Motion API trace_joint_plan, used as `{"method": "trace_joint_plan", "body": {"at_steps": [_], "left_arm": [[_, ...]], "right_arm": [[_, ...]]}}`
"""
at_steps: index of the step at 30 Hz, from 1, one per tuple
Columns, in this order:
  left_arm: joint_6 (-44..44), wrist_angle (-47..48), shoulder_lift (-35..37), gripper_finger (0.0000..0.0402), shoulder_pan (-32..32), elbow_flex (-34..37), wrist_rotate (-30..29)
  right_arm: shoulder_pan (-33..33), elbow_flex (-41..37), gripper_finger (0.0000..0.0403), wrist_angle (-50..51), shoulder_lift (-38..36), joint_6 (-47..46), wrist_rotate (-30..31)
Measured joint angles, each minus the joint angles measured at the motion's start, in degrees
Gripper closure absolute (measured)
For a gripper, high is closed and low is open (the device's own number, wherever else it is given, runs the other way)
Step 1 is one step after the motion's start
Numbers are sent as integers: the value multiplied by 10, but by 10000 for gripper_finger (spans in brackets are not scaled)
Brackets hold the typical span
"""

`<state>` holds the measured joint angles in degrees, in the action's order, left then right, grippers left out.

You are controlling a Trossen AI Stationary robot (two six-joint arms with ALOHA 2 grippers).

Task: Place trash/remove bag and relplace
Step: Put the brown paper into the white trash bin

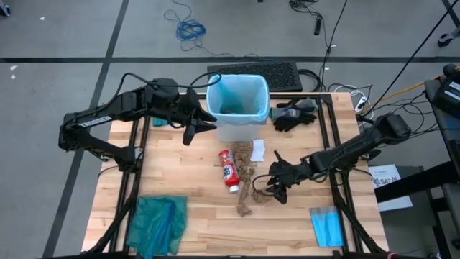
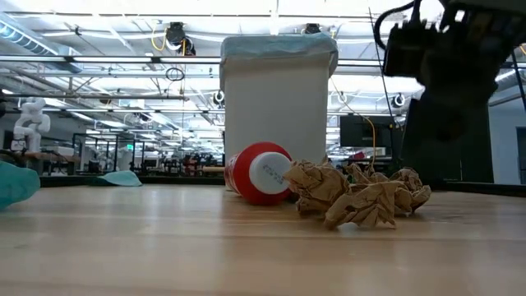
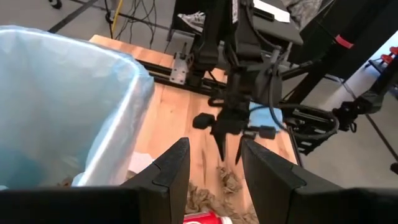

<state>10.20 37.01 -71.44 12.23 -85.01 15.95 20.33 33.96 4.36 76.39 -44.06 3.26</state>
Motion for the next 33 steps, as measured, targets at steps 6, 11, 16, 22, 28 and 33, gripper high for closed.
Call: {"method": "trace_joint_plan", "body": {"at_steps": [6,11,16,22,28,33], "left_arm": [[0,0,-2,261,-4,0,-10],[0,0,-2,261,-4,0,-14],[-1,11,-2,261,-4,0,-15],[-1,29,-2,261,-4,0,-15],[-1,31,-2,261,-4,0,-15],[-2,30,-2,261,-4,0,-23]], "right_arm": [[1,-1,266,-74,82,12,-7],[0,-1,272,-105,136,-26,-32],[0,-1,362,-120,144,-74,-33],[0,16,399,-132,82,-76,-26],[-6,84,401,-45,-34,-10,59],[-46,194,402,99,-106,105,134]]}}
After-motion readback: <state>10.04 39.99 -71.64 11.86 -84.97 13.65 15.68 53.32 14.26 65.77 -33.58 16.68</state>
